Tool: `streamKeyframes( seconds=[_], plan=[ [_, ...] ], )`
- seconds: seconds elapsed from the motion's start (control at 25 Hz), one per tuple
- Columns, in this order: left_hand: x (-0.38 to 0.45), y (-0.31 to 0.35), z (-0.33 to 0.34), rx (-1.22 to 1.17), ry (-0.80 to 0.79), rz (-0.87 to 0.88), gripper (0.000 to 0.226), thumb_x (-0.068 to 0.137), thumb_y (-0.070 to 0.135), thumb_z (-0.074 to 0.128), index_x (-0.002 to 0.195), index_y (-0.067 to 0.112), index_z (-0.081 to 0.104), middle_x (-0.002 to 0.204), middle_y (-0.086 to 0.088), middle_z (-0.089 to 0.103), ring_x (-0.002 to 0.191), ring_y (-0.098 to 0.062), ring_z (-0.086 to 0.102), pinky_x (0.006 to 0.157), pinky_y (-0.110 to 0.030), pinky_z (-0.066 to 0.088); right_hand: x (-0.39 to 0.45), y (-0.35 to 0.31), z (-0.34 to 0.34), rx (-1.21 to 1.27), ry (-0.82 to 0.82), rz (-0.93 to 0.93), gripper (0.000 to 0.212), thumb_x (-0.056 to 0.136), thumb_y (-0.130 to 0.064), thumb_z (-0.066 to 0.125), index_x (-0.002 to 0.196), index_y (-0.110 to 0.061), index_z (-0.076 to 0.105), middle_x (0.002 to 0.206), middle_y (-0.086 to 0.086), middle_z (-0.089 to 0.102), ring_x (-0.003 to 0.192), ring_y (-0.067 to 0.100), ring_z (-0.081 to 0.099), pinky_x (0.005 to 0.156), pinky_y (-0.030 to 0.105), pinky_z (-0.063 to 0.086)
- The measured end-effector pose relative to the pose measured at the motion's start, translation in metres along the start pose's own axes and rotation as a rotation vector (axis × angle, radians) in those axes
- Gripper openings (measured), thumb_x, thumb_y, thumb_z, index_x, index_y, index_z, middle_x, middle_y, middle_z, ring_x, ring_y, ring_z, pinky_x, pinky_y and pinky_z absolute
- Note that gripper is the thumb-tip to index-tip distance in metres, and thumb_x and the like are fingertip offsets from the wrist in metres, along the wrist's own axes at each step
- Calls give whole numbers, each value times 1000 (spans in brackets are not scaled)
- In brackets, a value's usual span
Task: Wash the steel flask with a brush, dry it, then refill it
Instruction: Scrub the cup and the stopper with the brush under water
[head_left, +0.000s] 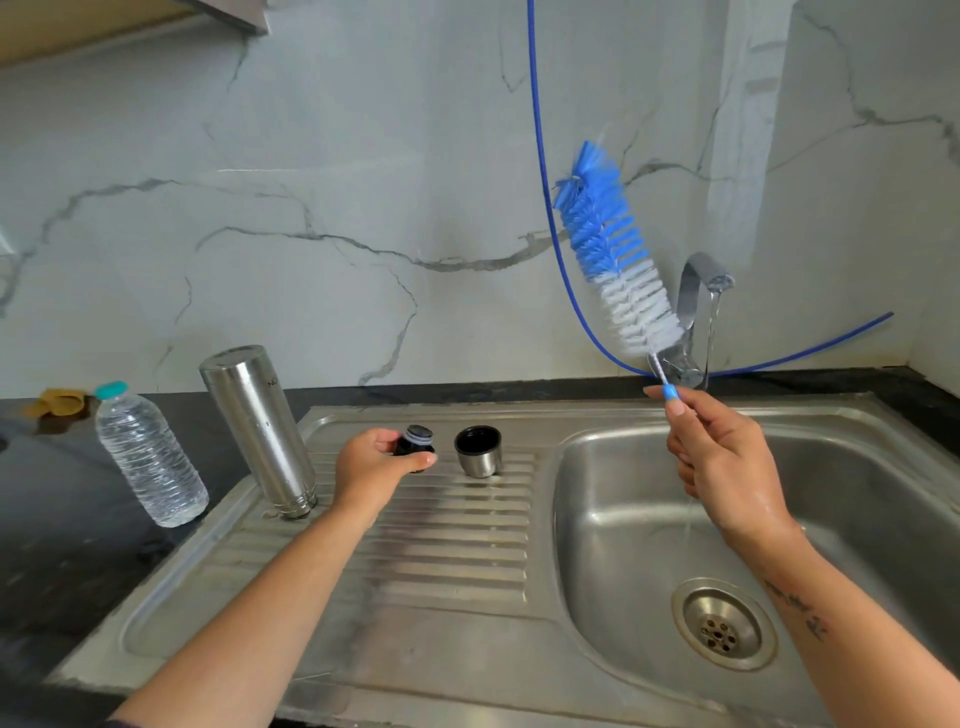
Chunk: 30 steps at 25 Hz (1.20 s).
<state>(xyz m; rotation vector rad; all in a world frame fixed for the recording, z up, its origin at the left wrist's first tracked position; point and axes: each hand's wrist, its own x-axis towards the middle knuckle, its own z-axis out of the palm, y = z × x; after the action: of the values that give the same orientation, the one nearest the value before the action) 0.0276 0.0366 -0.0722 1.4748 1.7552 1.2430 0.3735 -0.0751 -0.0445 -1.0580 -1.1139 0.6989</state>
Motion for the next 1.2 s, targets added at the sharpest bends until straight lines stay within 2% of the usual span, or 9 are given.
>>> streamKeyframes(
  seconds=[0.16, 0.28, 0.48, 0.6, 0.72, 0.8, 0.92, 1.04, 1.2],
  plan=[
    [7, -7, 18, 18, 2, -18, 49, 67, 15, 95, 103, 11, 63, 96, 1, 67, 90, -16, 64, 66, -19, 43, 1, 2, 0, -10, -24, 0, 23, 106, -28, 52, 117, -24, 72, 59, -8, 31, 50, 10, 22, 42, 19, 21],
    [10, -11, 25, 19, -12, -20, 47, 67, 17, 96, 102, 12, 63, 91, 6, 65, 88, -13, 64, 65, -17, 42, 1, 3, 1, -17, -29, 2, 23, 106, -26, 52, 117, -22, 72, 58, -9, 30, 50, 10, 21, 41, 19, 22],
    [16, -20, 28, 19, -52, -35, 52, 65, 20, 97, 106, 9, 69, 100, -1, 73, 97, -19, 70, 72, -21, 48, 1, 5, 2, -47, -43, 3, 22, 106, -26, 53, 115, -23, 72, 58, -8, 30, 49, 9, 22, 41, 18, 23],
    [11, -16, 23, 5, -83, -53, 66, 66, 25, 97, 122, 8, 66, 116, -2, 71, 110, -21, 68, 85, -27, 50, 1, 3, 2, -61, -53, 4, 22, 106, -26, 53, 115, -23, 72, 58, -7, 31, 49, 8, 24, 42, 18, 24],
    [-11, -3, 15, -29, 29, -19, 75, 73, 28, 93, 136, 10, 58, 130, -1, 62, 118, -21, 62, 94, -31, 47, -2, 3, 2, -86, -64, 8, 21, 105, -26, 53, 114, -23, 72, 60, -4, 33, 49, 7, 26, 42, 17, 26],
    [-34, 7, 14, -102, 77, 83, 59, 76, 26, 91, 126, 15, 63, 121, 4, 66, 106, -17, 67, 89, -30, 51, -3, 5, 1, -118, -80, 11, 20, 105, -27, 55, 111, -22, 73, 59, -7, 36, 49, 5, 29, 44, 16, 28],
    [-66, 15, 16, -162, -11, 142, 36, 80, 30, 88, 109, 23, 68, 98, 7, 72, 84, -11, 68, 76, -20, 51, -4, 9, 6, -282, -125, 5, 17, 102, -29, 60, 97, -22, 75, 56, -9, 45, 49, 2, 35, 47, 14, 32],
    [-73, 11, 21, -193, -116, 152, 29, 75, 49, 82, 92, 28, 72, 82, 6, 74, 74, -14, 69, 73, -33, 57, -1, 17, 19, -419, -196, 0, 17, 98, -24, 67, 84, -16, 70, 54, -7, 47, 50, 7, 35, 51, 23, 33],
    [-76, 12, 26, -18, -175, 295, 14, 85, 35, 80, 77, 28, 72, 70, 12, 69, 63, -2, 61, 64, -21, 50, 32, 20, 57, -592, -334, -29, 15, 97, -26, 68, 87, -17, 73, 54, -4, 59, 47, 2, 46, 54, 16, 37]
  ],
)
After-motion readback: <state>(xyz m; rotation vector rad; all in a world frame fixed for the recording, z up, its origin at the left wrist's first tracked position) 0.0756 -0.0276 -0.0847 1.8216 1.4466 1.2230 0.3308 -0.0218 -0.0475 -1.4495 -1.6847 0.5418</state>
